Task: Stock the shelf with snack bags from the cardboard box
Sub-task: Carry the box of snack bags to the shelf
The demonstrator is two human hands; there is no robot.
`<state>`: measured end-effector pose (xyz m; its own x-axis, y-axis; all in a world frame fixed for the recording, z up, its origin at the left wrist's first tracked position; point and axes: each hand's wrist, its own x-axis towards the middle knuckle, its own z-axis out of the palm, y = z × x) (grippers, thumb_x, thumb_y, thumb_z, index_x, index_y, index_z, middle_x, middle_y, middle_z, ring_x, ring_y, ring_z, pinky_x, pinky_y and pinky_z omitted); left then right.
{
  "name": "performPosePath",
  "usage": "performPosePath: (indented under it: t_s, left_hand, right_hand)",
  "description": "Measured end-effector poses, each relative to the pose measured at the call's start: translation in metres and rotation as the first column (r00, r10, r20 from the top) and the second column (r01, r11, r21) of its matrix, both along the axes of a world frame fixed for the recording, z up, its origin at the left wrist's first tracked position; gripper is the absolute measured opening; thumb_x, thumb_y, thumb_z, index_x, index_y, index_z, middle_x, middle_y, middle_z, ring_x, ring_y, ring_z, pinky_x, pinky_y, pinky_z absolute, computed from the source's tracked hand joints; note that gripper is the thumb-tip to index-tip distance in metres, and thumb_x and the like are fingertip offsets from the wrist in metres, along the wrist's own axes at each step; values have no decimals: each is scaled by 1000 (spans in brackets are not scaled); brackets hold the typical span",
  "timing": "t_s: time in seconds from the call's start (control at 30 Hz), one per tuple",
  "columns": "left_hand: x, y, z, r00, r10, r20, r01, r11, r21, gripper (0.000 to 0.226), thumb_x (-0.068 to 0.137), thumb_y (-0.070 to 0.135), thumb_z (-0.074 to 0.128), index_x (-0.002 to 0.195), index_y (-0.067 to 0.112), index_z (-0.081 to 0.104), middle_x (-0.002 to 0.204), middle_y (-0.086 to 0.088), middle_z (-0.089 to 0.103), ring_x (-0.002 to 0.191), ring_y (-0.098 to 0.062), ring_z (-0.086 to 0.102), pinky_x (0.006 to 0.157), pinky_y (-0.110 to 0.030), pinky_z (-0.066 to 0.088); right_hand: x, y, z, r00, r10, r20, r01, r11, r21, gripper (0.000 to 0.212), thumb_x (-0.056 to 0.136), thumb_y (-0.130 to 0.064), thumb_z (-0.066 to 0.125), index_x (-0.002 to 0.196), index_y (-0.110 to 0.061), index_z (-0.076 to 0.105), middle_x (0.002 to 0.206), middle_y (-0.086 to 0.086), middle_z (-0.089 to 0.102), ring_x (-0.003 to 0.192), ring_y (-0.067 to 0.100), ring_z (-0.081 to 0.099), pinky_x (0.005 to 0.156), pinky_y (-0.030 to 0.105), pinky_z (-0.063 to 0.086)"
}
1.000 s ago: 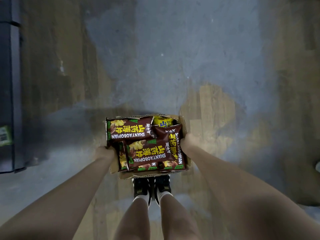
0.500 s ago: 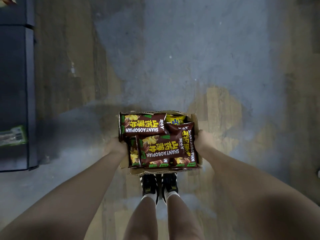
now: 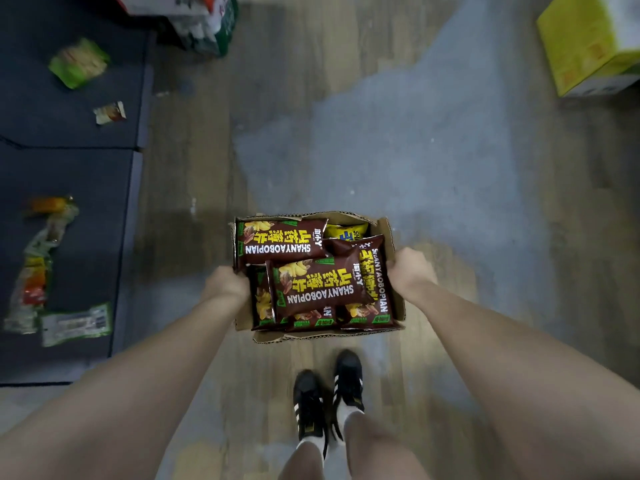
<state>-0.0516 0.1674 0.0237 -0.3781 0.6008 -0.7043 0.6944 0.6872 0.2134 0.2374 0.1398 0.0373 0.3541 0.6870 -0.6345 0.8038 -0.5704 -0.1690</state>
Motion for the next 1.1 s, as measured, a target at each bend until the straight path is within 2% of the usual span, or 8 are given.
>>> performPosePath:
  t_s: [0.27,0.37,0.47,0.6,0.7,0.83,0.93,1.1]
  left_hand:
    - [16,107,92,999,28,-29,-25,994,109,25,91,23,55,107,5,63,113,-18,63,105,-36,59,85,-35,46]
    - [26,148,122,999,41,-13,-39,989,143,24,91,21,54,107,5,63,111,-17,63,101,-35,60,84,-36,49]
    - [33,188,149,998,54,-19,-50,982,180,23,91,20,53,108,6,61,110,-15,63,99,-33,60,76,-32,46]
    - [37,232,174,997,72,-6,-69,975,209,16,93,19,52,102,8,59,106,-14,62,91,-30,58,73,-32,44]
    - [33,263,187,995,99,-12,-94,968,233,22,92,19,51,108,6,59,111,-16,61,100,-34,59,79,-35,45]
    - [17,305,204,994,106,-20,-98,967,237,23,92,18,51,109,4,58,109,-17,60,97,-34,58,75,-35,43]
    - [0,339,218,995,100,-29,-90,968,235,25,92,19,51,111,3,58,110,-18,60,97,-33,58,76,-35,43]
    - [-28,394,244,998,59,-12,-55,969,240,24,92,17,50,107,1,59,107,-18,61,97,-35,59,74,-33,43]
  right_hand:
    - [19,120,88,998,61,3,-61,993,102,22,95,-16,43,96,-3,61,105,19,64,97,39,60,72,32,42]
    - [28,168,116,996,87,0,-86,987,135,21,95,-15,42,93,-4,60,104,19,64,95,38,60,71,32,43]
    - [37,215,140,994,104,-10,-101,981,166,18,94,-16,43,86,-7,57,100,18,65,88,36,60,71,33,47]
    - [40,269,170,992,129,5,-127,971,201,17,93,-15,44,85,-7,56,103,19,65,94,39,60,72,31,45]
    - [35,307,190,990,139,19,-140,964,228,19,93,-15,45,93,-3,60,107,20,64,100,40,59,76,32,44]
    - [20,355,208,986,167,3,-163,956,242,16,93,-16,46,90,-5,58,105,19,64,98,38,60,74,32,45]
    - [4,389,221,987,161,1,-156,957,244,18,92,-16,46,95,-4,60,105,18,64,98,38,59,74,32,45]
    - [-22,439,243,985,169,18,-168,957,238,12,91,-16,47,85,-7,53,104,17,64,95,37,59,73,30,43]
